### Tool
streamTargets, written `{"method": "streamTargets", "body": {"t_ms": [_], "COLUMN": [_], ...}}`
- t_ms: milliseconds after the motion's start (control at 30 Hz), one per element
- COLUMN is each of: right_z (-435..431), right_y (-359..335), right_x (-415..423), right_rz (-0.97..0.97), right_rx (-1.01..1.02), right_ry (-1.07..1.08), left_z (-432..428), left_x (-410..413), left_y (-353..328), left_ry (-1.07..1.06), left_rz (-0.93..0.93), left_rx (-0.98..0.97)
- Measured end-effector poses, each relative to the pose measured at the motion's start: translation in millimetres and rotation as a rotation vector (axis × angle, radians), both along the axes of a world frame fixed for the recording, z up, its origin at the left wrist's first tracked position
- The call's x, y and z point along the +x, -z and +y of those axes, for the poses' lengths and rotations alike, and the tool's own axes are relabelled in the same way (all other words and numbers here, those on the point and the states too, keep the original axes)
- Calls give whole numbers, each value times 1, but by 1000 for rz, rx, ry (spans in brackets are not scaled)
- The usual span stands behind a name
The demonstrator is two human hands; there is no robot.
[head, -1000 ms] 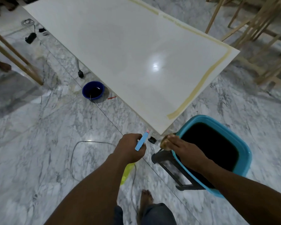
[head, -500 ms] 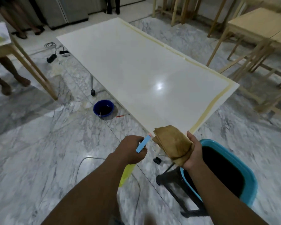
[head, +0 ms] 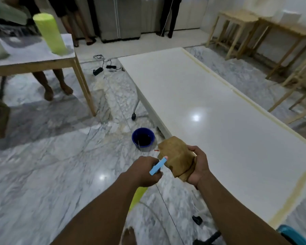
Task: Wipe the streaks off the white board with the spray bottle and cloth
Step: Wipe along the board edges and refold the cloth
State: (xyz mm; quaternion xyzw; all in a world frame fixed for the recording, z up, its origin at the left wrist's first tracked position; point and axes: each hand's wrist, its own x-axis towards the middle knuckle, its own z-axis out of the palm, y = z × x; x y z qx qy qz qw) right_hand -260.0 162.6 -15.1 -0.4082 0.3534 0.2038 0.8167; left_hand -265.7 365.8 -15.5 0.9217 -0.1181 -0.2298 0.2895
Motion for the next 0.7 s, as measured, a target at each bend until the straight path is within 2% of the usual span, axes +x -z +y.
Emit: {"method": "streamTargets", "body": {"t_ms": [167,267,533,700], "right_z": [66,95,141,161], "right_y": [-14,-16,-11,0], "right_x": [69,108,257,369], "right_rz": [-37,-26,-42,14], "right_rx": [12,-27,-37,-132], "right_ry": [-90,-121,-190,-248], "left_z": [57,81,141,167], "left_x": [62,98,228,332], "left_y": [-15,-17,-2,14], "left_ry": [49,-13,-198,-202], "left_rz": [-67,-80,8,-7], "left_rx": [88,107,-34,14]}}
